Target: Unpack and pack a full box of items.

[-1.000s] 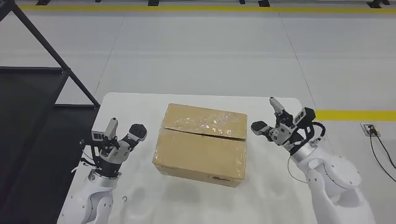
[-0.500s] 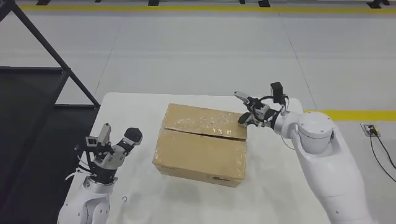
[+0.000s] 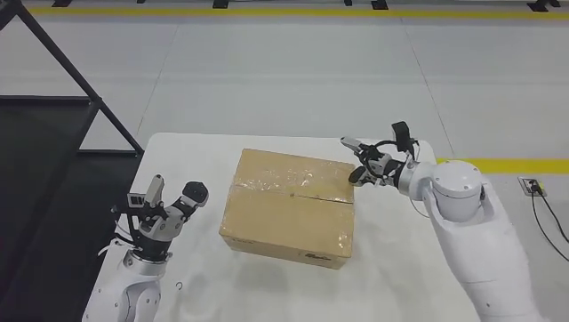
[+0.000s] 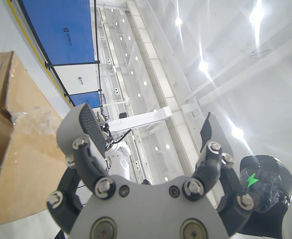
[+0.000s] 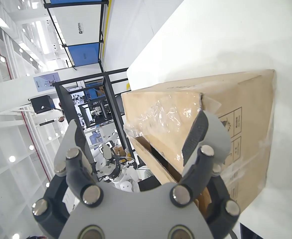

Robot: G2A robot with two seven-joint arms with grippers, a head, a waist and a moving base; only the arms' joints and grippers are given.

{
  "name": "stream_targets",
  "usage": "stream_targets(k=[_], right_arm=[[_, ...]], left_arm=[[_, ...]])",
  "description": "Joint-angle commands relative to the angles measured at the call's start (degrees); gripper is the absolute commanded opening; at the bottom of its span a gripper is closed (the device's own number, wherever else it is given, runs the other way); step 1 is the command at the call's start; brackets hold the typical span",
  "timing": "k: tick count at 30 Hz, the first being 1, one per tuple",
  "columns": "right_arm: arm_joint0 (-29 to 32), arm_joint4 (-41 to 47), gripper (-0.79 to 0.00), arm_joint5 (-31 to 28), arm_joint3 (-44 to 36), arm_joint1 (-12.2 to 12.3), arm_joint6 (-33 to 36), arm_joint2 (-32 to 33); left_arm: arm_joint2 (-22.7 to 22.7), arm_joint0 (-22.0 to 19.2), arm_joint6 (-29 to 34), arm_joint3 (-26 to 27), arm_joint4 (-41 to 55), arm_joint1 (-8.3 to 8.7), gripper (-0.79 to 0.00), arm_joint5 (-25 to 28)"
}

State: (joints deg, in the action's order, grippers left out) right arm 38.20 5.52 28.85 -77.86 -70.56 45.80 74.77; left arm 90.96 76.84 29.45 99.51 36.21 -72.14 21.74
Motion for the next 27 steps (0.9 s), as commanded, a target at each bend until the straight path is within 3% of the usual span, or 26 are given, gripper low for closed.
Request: stream_targets(k=[1,27], right_arm=[[-0.5,0.0,0.0,-0.3,0.6,-0.1,0.0,-0.7],[-4.1,5.7,0.0,-7.9,4.9,-0.7,2.9,-5.8]], left_arm=[[0.1,0.0,-0.1,-0.1,0.0,0.01,0.0,0.0],[0.5,0.4,-0.9,0.1,-0.3,0.02,0.0,0.3]])
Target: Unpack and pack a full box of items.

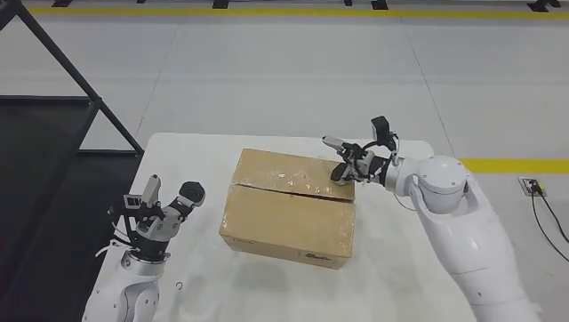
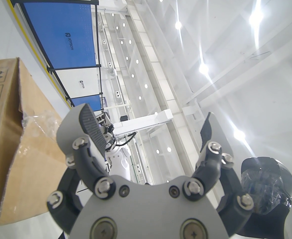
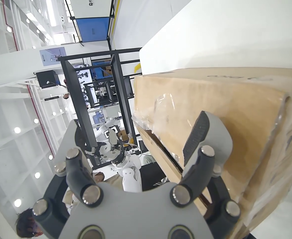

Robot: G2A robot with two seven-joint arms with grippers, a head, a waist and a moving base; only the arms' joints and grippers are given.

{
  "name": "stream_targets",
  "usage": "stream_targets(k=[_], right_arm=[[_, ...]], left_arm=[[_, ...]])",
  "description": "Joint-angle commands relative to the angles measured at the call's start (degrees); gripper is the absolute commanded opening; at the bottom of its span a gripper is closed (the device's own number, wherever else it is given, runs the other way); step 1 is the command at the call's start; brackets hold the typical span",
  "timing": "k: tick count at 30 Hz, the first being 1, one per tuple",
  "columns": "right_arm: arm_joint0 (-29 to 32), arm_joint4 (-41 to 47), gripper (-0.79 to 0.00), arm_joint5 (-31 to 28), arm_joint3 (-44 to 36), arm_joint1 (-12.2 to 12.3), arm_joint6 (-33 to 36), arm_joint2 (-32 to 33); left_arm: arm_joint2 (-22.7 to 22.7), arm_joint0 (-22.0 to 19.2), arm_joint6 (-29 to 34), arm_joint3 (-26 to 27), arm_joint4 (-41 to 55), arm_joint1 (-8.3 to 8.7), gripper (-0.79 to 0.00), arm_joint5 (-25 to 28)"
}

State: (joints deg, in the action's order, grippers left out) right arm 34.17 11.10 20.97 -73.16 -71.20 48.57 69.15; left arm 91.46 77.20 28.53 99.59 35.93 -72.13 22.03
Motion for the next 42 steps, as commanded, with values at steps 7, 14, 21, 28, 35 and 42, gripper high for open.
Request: stream_targets(k=[7,14,21,28,35,42], right_arm=[[-0.7,2.1,0.0,-0.2,1.4,-0.6,-1.5,-2.0],[-1.3,4.4,0.0,-0.1,0.9,-1.4,-3.0,-4.5],[0.1,7.5,0.0,-1.5,-1.4,-2.0,-9.9,-4.5],[-0.4,5.6,0.0,0.2,-0.4,-2.3,-13.5,-5.3],[-0.7,13.1,0.0,4.3,1.1,-3.3,-21.7,-3.7],[-1.1,22.4,0.0,5.2,3.2,-5.1,-29.1,-3.9]], left_arm=[[0.3,0.0,0.1,-0.1,0.2,0.03,0.0,0.0],[0.7,0.3,0.3,-0.3,0.6,0.06,0.0,0.3],[0.8,0.4,0.5,-0.3,0.7,0.07,0.0,0.5],[1.3,0.9,0.8,-0.1,1.1,0.11,0.0,0.6],[1.4,1.1,1.0,-0.1,1.2,0.14,0.0,0.5],[1.5,1.3,1.1,-0.1,1.3,0.15,0.0,0.6]])
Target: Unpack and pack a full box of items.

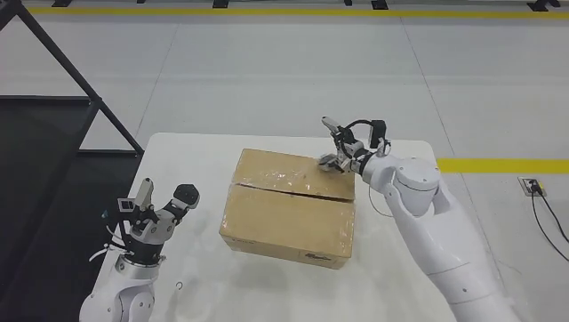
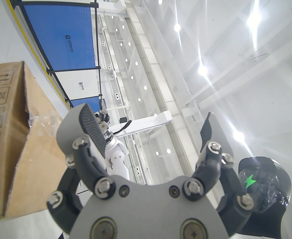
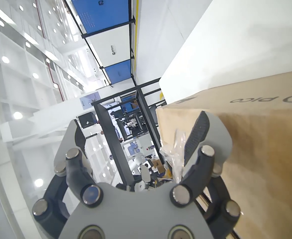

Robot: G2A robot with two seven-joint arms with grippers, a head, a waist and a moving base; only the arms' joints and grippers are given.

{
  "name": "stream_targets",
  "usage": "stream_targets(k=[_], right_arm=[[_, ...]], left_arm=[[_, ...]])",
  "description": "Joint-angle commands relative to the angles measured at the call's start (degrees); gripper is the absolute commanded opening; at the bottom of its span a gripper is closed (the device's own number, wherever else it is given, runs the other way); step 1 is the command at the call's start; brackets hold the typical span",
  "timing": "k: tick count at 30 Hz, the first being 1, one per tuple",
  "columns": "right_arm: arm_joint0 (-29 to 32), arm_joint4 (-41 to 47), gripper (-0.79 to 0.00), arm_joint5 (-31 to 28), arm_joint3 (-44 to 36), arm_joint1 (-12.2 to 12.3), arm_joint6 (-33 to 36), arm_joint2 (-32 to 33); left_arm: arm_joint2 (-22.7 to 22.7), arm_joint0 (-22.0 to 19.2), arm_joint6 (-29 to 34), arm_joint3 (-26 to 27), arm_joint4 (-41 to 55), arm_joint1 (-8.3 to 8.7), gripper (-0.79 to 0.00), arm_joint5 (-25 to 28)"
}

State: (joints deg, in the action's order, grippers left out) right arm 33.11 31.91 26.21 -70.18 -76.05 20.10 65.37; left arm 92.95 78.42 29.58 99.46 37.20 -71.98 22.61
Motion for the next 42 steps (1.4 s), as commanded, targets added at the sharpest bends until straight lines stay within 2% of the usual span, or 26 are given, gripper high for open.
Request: stream_targets(k=[1,6,9,14,15,16,17,18,19,21,26,27,35,42], right_arm=[[-0.3,2.3,0.0,-0.1,0.5,-0.4,-1.6,-0.2],[-1.3,-0.6,0.0,1.0,0.9,-0.6,-1.2,-1.7],[-1.4,-4.7,0.0,1.3,0.2,0.0,1.8,-1.8],[-0.1,-7.9,0.0,3.3,-1.7,1.2,4.0,0.8],[0.1,-8.5,-0.055,4.3,-2.3,1.4,4.9,1.1],[0.3,-9.2,-0.151,4.6,-2.9,1.7,5.3,1.8],[0.6,-9.7,-0.317,5.1,-3.4,1.9,5.7,2.3],[0.9,-10.3,-0.419,5.8,-4.0,2.1,6.6,2.5],[1.1,-11.0,-0.443,6.4,-4.5,2.4,7.3,2.9],[1.3,-13.0,-0.542,8.5,-5.4,2.8,9.1,3.1],[1.1,-17.2,-0.702,12.1,-6.5,3.8,13.3,2.9],[1.1,-18.0,-0.785,12.5,-6.7,4.0,13.9,2.7],[1.6,-18.9,-0.785,12.1,-8.9,4.7,16.5,3.7],[5.6,-16.7,-0.785,9.4,-14.8,5.4,18.2,5.8]], left_arm=[[0.0,0.1,0.0,-0.1,0.1,0.01,0.0,0.0],[0.3,0.4,0.0,0.0,0.1,0.02,0.0,0.2],[0.3,0.5,0.0,0.1,0.2,0.02,0.0,0.2],[0.2,0.7,-0.2,0.6,-0.2,0.01,0.0,0.2],[0.1,0.7,-0.2,0.6,-0.3,0.01,0.0,0.1],[0.1,0.7,-0.3,0.7,-0.3,0.0,0.0,0.1],[0.0,0.7,-0.3,0.8,-0.4,0.0,0.0,0.1],[0.0,0.6,-0.3,0.8,-0.5,0.0,0.0,0.1],[-0.1,0.6,-0.3,0.9,-0.4,-0.01,0.0,0.1],[-0.1,0.7,-0.3,0.9,-0.4,-0.01,0.0,0.1],[-0.3,0.7,-0.4,0.8,-0.7,-0.02,0.0,0.1],[-0.3,0.7,-0.4,0.8,-0.7,-0.03,0.0,0.1],[-0.5,0.4,-0.5,0.7,-0.8,-0.05,0.0,0.1],[-0.3,-0.4,-1.1,-0.8,-1.5,-0.03,0.0,0.3]])
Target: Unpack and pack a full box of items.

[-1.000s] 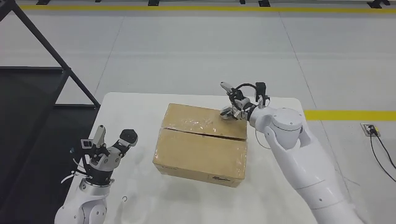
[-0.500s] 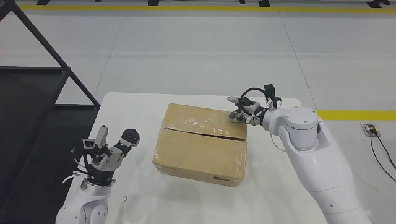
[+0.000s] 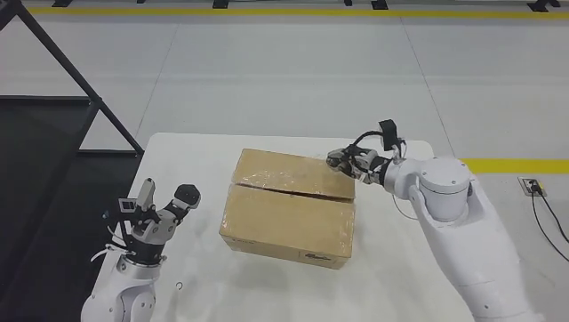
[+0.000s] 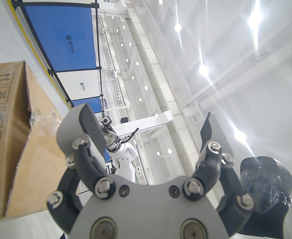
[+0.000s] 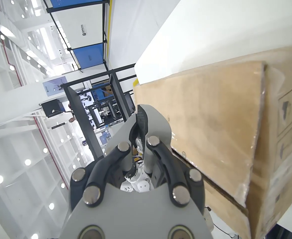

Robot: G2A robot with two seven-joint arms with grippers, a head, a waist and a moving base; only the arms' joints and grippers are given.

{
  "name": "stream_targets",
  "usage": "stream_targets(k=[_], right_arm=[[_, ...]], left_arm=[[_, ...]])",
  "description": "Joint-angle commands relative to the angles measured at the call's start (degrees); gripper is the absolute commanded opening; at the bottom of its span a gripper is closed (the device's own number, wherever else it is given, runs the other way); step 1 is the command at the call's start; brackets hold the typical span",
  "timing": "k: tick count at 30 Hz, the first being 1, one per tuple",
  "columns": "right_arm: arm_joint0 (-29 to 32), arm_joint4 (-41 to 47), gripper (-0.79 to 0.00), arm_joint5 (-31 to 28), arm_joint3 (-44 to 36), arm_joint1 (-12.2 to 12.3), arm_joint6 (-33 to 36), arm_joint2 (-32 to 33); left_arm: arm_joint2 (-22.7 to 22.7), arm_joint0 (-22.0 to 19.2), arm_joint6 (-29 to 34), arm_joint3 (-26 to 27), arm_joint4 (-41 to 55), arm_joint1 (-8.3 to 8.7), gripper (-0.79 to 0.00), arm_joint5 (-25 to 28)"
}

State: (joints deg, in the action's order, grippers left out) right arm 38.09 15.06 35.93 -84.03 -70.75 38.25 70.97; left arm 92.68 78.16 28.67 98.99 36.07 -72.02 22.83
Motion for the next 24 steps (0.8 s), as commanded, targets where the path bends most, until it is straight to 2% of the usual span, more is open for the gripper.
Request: stream_targets(k=[1,13,24], right_arm=[[1.3,0.6,-0.785,-0.9,-1.8,0.1,0.0,0.4],[7.3,5.9,-0.785,-4.9,-11.1,0.1,-3.3,1.2],[10.8,6.7,-0.785,-7.8,-18.5,0.3,-3.4,0.3]], left_arm=[[0.1,-0.3,-0.5,-0.8,-0.6,0.01,0.0,0.0],[-1.5,-3.6,-5.9,-10.1,-12.7,0.0,0.0,0.5],[-5.6,-4.8,-2.9,-12.9,-13.8,-0.26,0.0,-0.7]])
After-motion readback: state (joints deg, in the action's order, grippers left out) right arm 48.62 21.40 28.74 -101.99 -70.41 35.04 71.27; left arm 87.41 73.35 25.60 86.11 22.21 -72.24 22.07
